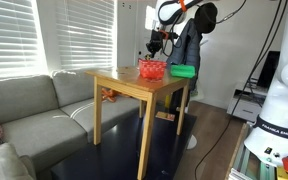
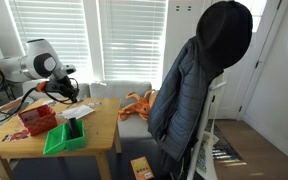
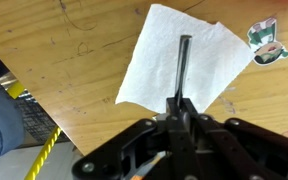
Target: Pick up the silver spoon from the red basket and put it on the sheet of kitchen paper on the table
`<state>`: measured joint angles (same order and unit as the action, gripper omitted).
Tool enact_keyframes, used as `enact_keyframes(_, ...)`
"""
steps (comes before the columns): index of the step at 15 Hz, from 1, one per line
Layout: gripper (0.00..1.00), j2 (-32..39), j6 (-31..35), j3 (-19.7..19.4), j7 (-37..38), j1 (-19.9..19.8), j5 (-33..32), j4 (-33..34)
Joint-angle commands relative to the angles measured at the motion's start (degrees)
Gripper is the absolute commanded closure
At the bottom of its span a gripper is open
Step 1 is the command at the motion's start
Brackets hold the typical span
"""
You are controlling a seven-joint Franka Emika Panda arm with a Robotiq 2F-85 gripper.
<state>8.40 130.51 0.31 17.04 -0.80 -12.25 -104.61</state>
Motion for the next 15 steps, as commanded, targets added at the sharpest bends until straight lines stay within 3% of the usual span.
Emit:
enact_keyframes(1, 0.98, 1.97, 2.44, -1.49, 4.00, 1.79, -4.07, -0.69)
enact_keyframes(13, 0.98, 6.02, 3.45, -3.86, 12.71, 5.92, -12.48, -2.85)
enact_keyframes(15, 0.65, 4.86, 2.24, -3.77, 12.80, 6.35, -12.15, -2.97)
